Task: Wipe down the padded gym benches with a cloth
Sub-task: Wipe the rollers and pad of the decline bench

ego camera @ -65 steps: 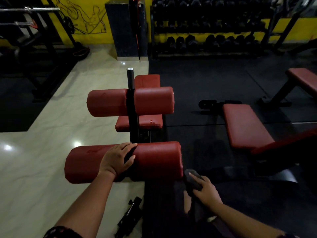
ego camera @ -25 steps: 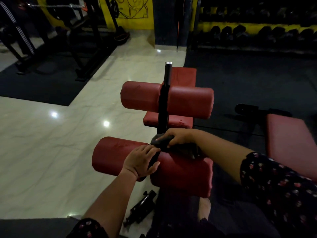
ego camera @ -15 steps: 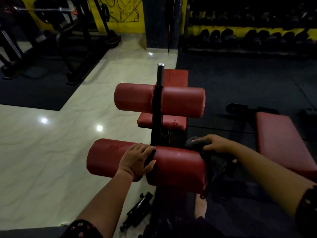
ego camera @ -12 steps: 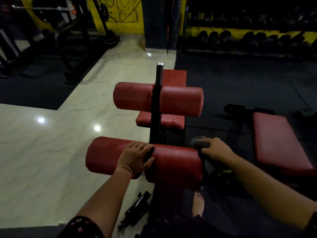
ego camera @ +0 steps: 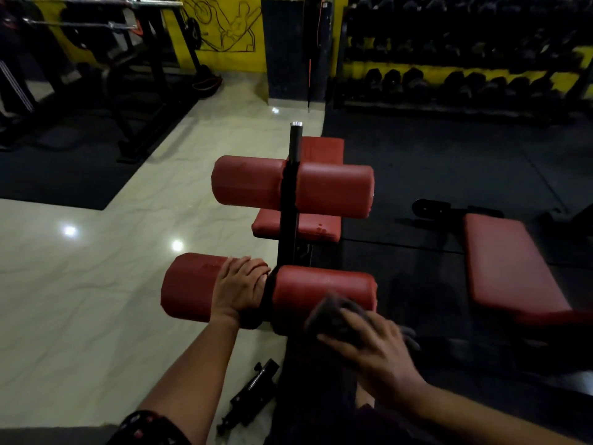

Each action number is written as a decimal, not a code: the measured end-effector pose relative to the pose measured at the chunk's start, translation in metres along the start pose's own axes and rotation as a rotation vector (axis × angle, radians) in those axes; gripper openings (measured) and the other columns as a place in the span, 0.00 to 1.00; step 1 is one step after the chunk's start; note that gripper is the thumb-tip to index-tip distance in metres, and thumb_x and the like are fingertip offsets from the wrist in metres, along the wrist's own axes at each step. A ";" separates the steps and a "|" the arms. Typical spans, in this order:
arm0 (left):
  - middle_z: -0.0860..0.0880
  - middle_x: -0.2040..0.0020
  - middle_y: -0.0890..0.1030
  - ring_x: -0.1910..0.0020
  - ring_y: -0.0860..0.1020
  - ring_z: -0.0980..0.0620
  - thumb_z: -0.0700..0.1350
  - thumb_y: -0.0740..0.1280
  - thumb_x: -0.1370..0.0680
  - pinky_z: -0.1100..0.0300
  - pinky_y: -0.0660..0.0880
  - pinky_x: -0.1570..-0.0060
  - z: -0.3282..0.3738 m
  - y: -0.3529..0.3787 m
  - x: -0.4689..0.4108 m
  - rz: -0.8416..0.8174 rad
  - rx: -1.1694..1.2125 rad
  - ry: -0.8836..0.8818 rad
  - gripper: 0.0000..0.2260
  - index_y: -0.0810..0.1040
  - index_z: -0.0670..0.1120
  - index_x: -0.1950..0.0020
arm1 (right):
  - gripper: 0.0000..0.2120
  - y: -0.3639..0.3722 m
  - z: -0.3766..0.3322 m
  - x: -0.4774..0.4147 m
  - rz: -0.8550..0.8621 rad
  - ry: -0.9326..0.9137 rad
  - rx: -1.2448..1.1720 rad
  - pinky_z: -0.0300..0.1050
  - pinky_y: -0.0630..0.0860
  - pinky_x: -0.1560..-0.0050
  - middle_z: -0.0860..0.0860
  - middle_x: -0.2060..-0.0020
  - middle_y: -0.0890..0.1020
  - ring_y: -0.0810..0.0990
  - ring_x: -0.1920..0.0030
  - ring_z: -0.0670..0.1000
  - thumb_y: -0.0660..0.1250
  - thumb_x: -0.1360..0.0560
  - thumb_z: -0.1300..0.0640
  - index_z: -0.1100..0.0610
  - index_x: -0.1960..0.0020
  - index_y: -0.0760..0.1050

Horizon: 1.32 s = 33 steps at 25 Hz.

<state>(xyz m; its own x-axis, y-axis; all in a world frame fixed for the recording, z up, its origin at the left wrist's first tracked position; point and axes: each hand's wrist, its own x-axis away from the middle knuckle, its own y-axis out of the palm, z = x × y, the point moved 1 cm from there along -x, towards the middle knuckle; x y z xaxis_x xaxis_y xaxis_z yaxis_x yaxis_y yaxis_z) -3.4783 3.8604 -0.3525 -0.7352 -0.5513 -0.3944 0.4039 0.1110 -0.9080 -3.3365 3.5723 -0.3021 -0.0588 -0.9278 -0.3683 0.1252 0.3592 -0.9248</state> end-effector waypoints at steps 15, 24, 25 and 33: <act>0.47 0.43 0.83 0.42 0.80 0.44 0.48 0.56 0.22 0.53 0.64 0.35 0.002 -0.001 0.003 0.017 0.051 -0.017 0.19 0.84 0.46 0.45 | 0.24 0.085 0.017 0.074 -0.629 -0.314 0.460 0.55 0.71 0.58 0.45 0.35 0.67 0.69 0.44 0.58 0.71 0.36 0.48 0.40 0.40 0.78; 0.46 0.42 0.83 0.41 0.80 0.43 0.54 0.55 0.23 0.48 0.69 0.37 0.003 0.002 0.003 -0.028 0.022 -0.038 0.21 0.84 0.46 0.45 | 0.31 0.017 0.113 0.039 0.067 1.188 -0.674 0.42 0.64 0.33 0.59 0.34 0.67 0.69 0.36 0.56 0.72 0.29 0.65 0.49 0.29 0.70; 0.46 0.42 0.83 0.41 0.80 0.43 0.55 0.55 0.23 0.48 0.70 0.37 0.003 0.002 0.002 -0.044 0.014 -0.042 0.22 0.84 0.46 0.45 | 0.32 0.017 0.097 0.021 0.018 1.065 -0.779 0.38 0.63 0.36 0.57 0.36 0.68 0.69 0.38 0.53 0.71 0.30 0.63 0.48 0.28 0.68; 0.48 0.40 0.82 0.39 0.79 0.44 0.56 0.55 0.23 0.46 0.69 0.35 0.005 -0.001 0.002 -0.094 0.010 -0.068 0.21 0.83 0.48 0.43 | 0.31 0.078 0.120 -0.039 -0.277 1.120 -1.054 0.42 0.74 0.49 0.59 0.42 0.81 0.79 0.49 0.53 0.61 0.28 0.69 0.42 0.32 0.72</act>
<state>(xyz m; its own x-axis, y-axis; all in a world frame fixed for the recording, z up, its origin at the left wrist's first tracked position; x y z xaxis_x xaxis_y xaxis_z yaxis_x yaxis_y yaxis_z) -3.4770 3.8551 -0.3515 -0.7314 -0.6138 -0.2972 0.3409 0.0484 -0.9389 -3.2051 3.6239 -0.3484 -0.7014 -0.6021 0.3814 -0.7103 0.5465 -0.4435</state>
